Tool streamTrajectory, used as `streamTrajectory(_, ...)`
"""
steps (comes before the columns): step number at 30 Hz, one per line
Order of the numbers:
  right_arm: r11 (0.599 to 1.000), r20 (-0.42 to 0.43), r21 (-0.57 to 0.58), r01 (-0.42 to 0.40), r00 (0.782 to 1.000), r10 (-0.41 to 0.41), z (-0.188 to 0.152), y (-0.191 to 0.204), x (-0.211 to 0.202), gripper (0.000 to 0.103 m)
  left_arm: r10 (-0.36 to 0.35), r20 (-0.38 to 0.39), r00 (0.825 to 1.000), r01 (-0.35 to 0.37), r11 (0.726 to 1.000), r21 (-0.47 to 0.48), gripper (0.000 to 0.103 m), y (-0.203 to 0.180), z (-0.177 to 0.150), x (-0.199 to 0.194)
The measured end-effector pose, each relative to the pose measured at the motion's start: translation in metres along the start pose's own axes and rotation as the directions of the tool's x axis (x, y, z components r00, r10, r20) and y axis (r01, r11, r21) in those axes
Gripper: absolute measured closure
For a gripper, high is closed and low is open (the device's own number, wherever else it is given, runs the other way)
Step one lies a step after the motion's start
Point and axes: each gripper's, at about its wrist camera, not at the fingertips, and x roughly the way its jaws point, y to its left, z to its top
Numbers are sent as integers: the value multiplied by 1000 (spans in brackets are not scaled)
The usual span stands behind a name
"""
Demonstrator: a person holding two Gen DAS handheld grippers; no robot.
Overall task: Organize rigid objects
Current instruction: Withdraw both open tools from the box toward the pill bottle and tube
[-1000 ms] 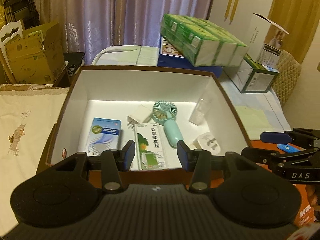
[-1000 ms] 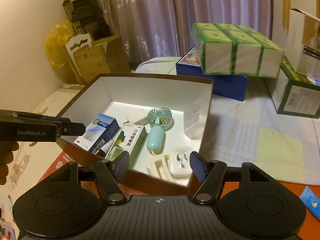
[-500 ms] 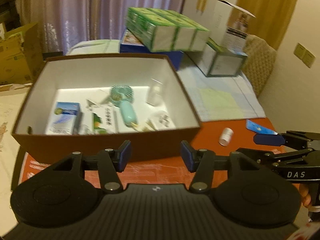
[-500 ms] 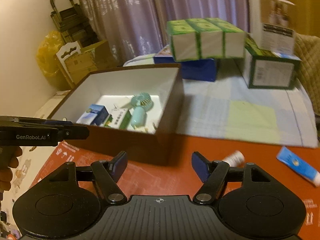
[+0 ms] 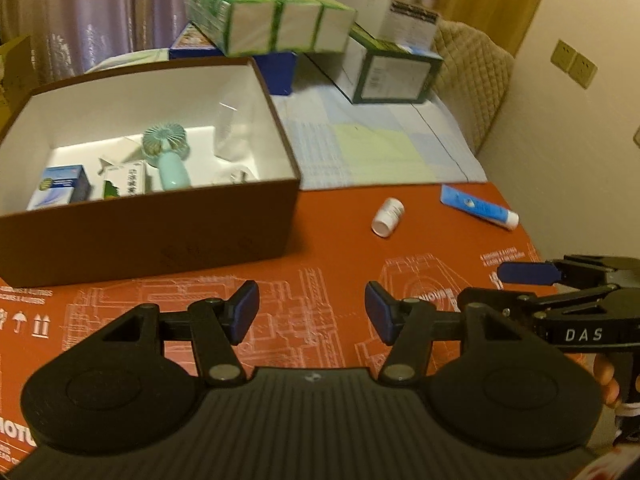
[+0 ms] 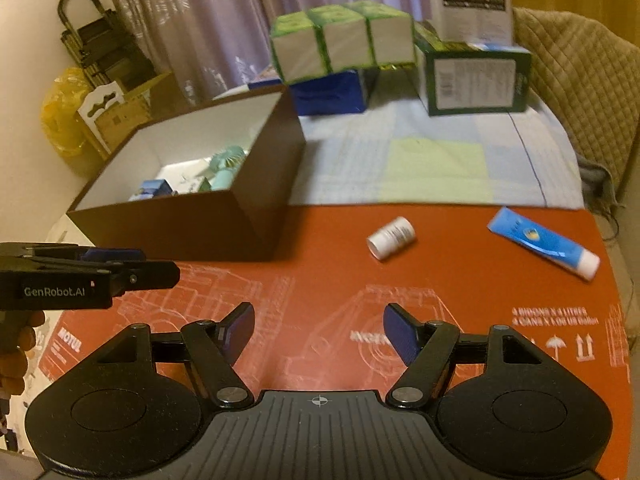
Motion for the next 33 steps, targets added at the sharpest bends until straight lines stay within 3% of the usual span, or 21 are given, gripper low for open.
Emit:
streamTrajectory(15,994,-27,85,62,998,-60,-18,-49,-9,35,-40,-46,998,44,995,92,49,-51,-1,35)
streamTrajectory(26,990,-36,117,82,996,-78,-12,-79,-6,35,-57,-64,996,67,985,156,49,-79,11,71)
streamTrajectory(33,984,-45,113,140,990,-136,-7,-114,4,35,-55,-75,996,69,980,186,49,-92,21,105)
